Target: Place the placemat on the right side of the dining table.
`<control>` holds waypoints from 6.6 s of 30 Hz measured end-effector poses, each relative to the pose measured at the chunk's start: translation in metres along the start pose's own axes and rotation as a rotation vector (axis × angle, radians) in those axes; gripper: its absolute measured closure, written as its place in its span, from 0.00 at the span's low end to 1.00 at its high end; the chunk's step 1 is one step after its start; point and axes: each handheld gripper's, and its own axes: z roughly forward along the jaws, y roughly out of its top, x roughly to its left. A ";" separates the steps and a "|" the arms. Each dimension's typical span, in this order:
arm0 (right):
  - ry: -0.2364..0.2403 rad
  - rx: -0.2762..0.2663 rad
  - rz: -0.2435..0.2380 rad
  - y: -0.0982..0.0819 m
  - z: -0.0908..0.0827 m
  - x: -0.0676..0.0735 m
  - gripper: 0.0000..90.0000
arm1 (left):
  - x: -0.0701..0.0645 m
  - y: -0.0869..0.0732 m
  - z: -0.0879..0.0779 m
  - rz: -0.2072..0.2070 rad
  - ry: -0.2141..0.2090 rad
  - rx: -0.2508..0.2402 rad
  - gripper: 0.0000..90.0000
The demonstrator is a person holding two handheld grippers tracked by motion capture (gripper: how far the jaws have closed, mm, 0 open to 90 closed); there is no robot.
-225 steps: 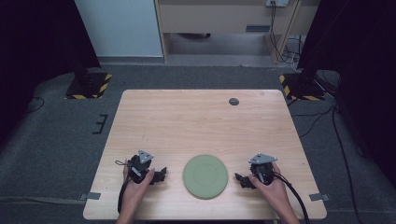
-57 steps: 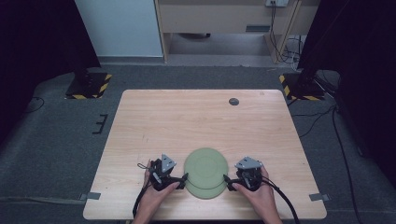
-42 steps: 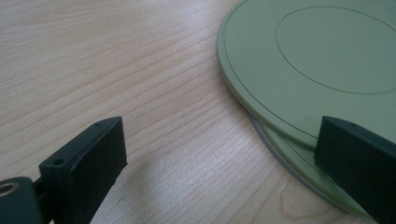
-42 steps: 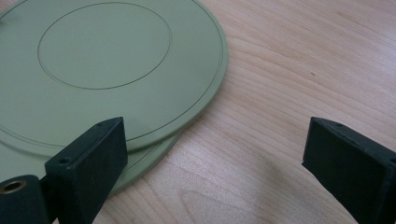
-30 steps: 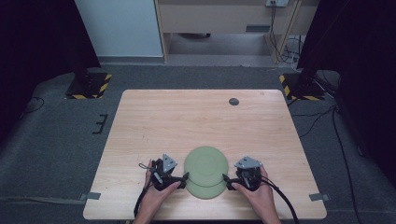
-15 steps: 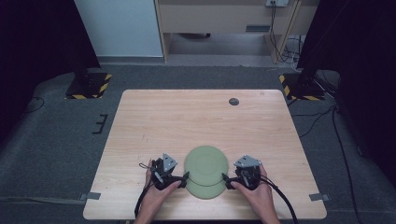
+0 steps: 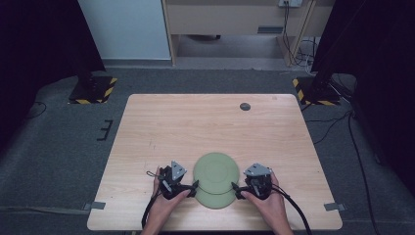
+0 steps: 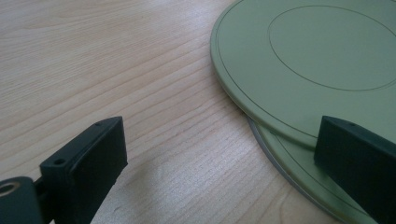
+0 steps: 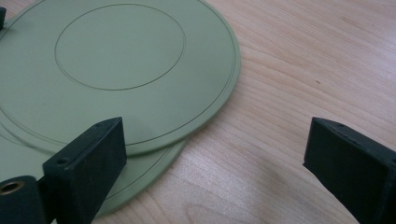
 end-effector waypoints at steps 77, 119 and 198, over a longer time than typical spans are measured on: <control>0.386 0.245 -0.046 0.113 0.048 -0.030 0.54 | -0.008 0.001 -0.001 0.016 -0.031 0.028 0.00; 0.368 0.208 -0.023 0.114 0.028 -0.045 0.95 | -0.009 0.000 -0.002 0.021 -0.024 0.027 0.01; 0.181 -0.004 0.110 0.175 -0.038 -0.088 0.96 | 0.061 -0.011 -0.032 -0.182 0.128 -0.024 0.04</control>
